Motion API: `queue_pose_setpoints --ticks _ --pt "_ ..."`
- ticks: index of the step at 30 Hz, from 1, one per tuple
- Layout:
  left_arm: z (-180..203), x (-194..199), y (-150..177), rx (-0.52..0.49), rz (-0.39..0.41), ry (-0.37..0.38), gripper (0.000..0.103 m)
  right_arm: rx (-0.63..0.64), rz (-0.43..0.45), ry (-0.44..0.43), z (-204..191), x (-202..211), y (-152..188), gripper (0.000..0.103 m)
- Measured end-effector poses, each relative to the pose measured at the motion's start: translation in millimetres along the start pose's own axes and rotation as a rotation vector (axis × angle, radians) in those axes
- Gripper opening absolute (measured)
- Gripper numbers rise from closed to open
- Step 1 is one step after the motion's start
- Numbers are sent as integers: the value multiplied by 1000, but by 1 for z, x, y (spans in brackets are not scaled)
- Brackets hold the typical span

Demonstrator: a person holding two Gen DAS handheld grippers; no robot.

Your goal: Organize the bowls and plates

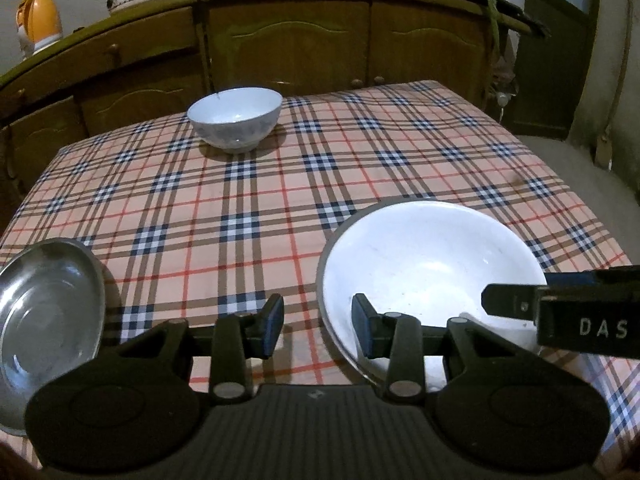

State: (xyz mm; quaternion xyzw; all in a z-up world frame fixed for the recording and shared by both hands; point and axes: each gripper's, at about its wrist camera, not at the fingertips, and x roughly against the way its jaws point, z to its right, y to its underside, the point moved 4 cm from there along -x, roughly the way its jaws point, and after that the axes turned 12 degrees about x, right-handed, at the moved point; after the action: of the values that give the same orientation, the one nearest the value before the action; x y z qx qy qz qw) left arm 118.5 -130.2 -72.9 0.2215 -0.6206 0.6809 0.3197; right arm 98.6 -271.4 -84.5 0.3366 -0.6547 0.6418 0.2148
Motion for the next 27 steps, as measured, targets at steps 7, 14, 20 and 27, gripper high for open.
queue_pose_setpoints --ticks 7,14,20,27 --pt "-4 10 -3 15 11 5 41 169 -76 105 -16 -2 -9 76" --pt "-10 18 -8 54 26 20 41 123 -32 84 -4 12 -9 76" --pt "-16 27 -19 84 28 5 47 106 36 69 -8 21 -22 76" --pt "-26 37 -41 114 49 -43 53 99 125 45 -15 33 -45 76"
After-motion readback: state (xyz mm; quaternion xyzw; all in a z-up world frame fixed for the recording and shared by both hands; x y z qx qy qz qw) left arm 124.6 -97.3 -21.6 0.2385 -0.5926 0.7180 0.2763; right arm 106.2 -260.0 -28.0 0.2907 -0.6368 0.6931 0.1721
